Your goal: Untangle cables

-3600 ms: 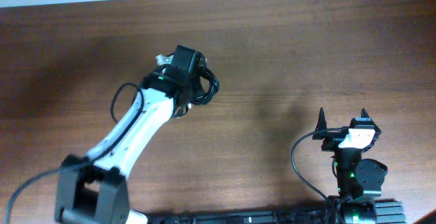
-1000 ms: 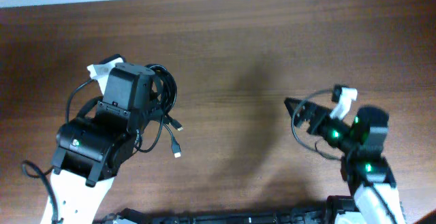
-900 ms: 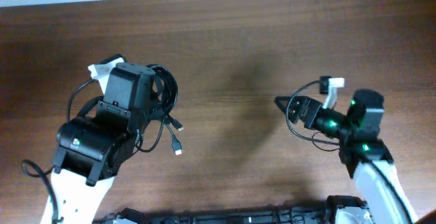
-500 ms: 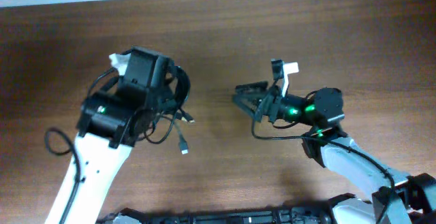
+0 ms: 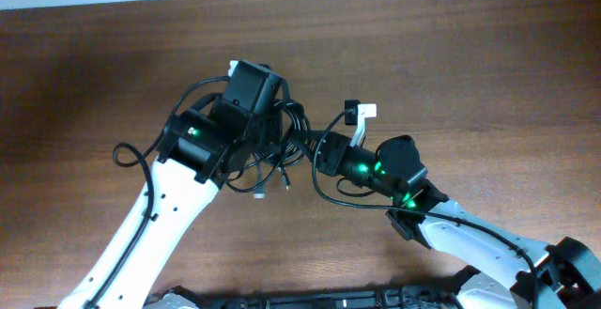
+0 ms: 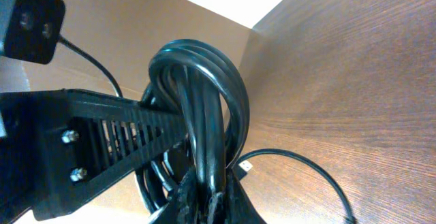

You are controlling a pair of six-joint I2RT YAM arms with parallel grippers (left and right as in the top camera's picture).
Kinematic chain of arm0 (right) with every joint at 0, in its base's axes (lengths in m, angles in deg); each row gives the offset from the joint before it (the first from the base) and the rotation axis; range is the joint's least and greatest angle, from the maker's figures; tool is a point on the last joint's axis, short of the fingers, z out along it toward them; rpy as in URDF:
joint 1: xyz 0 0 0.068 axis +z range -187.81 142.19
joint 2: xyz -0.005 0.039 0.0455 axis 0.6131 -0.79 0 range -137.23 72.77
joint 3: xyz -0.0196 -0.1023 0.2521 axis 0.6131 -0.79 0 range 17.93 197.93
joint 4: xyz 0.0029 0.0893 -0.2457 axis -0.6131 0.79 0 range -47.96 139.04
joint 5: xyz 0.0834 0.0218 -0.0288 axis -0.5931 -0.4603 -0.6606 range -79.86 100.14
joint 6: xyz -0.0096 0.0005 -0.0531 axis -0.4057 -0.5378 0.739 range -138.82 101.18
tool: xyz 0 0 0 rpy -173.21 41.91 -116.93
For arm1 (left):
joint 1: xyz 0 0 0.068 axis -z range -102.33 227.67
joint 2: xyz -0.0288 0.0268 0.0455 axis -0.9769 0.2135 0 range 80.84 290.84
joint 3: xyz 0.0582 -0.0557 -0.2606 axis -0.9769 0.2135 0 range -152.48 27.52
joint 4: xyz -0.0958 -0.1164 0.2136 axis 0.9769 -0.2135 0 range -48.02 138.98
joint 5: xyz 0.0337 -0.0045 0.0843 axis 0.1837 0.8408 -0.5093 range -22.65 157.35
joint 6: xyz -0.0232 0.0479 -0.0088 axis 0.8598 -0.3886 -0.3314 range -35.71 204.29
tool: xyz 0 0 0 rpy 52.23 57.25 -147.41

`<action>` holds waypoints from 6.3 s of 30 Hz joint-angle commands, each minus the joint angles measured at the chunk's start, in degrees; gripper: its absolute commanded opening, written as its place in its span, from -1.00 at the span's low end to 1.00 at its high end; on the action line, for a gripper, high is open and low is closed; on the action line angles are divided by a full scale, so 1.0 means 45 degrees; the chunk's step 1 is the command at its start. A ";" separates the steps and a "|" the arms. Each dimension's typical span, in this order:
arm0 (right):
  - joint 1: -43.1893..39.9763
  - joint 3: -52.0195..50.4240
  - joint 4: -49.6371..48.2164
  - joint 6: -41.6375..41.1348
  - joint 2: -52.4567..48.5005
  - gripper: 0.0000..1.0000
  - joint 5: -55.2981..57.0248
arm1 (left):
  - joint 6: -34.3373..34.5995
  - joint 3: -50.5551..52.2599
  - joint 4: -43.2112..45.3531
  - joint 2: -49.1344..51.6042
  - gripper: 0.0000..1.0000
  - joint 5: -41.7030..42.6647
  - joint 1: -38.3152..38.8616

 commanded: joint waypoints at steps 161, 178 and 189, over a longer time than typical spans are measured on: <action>-0.2123 0.1073 0.3007 0.9408 0.1336 -0.92 -0.7135 | 0.1967 0.2438 0.4507 -0.0160 -1.00 0.0787 -0.7004; -0.2123 0.1073 0.3269 0.9442 0.1336 -0.92 -0.6708 | -0.6256 0.2453 0.3871 -0.0170 0.86 1.0341 -0.7616; -0.2123 0.1073 0.3215 0.9044 0.1336 -0.92 -0.6756 | -0.4658 0.2453 0.7130 -0.0170 0.98 0.8874 -0.7621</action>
